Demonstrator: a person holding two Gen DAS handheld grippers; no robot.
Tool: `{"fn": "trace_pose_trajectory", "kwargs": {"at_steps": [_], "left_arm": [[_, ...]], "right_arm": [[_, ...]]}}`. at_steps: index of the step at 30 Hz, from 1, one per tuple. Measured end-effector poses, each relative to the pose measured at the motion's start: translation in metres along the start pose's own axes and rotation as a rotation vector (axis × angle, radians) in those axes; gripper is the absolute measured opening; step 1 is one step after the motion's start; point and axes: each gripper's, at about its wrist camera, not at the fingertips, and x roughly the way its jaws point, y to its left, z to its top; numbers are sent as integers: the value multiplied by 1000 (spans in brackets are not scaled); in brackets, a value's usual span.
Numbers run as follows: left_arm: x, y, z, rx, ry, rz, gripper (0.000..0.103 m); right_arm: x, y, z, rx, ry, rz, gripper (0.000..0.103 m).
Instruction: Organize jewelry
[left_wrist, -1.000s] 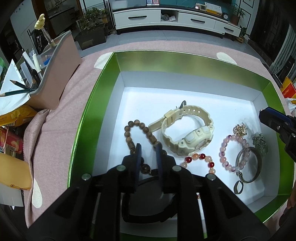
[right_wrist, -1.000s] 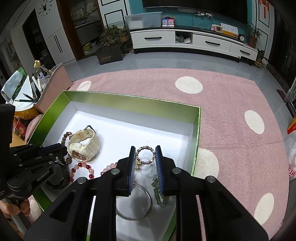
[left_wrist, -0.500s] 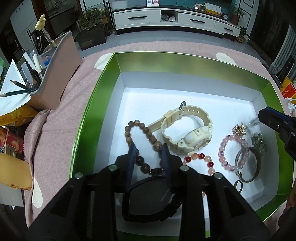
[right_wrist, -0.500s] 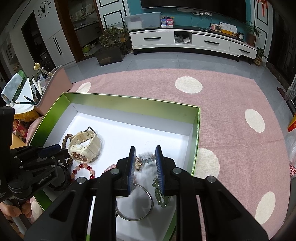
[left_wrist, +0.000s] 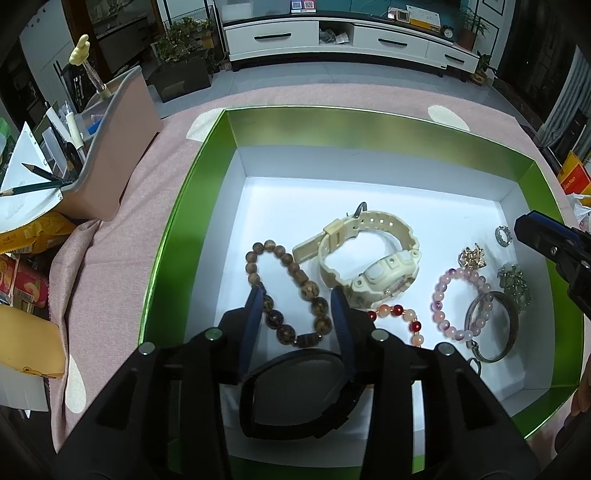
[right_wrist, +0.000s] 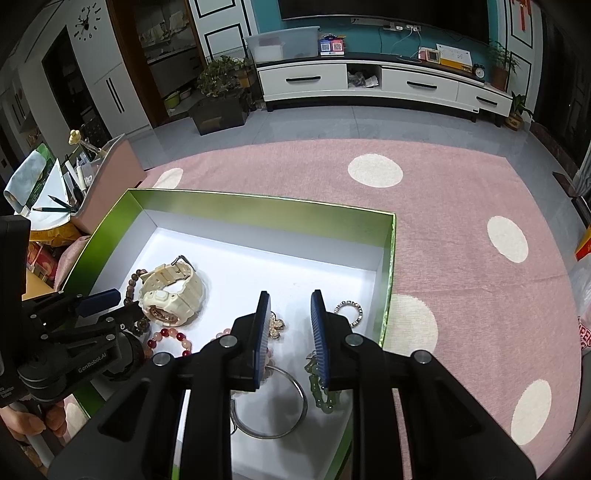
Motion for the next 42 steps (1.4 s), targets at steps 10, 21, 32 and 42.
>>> {"fn": "trace_pose_trajectory", "kwargs": {"at_steps": [10, 21, 32, 42], "left_arm": [[-19, -6, -1, 4, -34, -8, 57], [-74, -6, -2, 7, -108, 15, 86], [-135, 4, 16, -16, -154, 40, 101], [-165, 3, 24, -21, -128, 38, 101]], "right_arm": [[-32, -1, -6, -4, -58, 7, 45], [-89, 6, 0, 4, -112, -21, 87], [-131, 19, 16, 10, -83, -49, 102], [-155, 23, 33, 29, -57, -68, 102]]}}
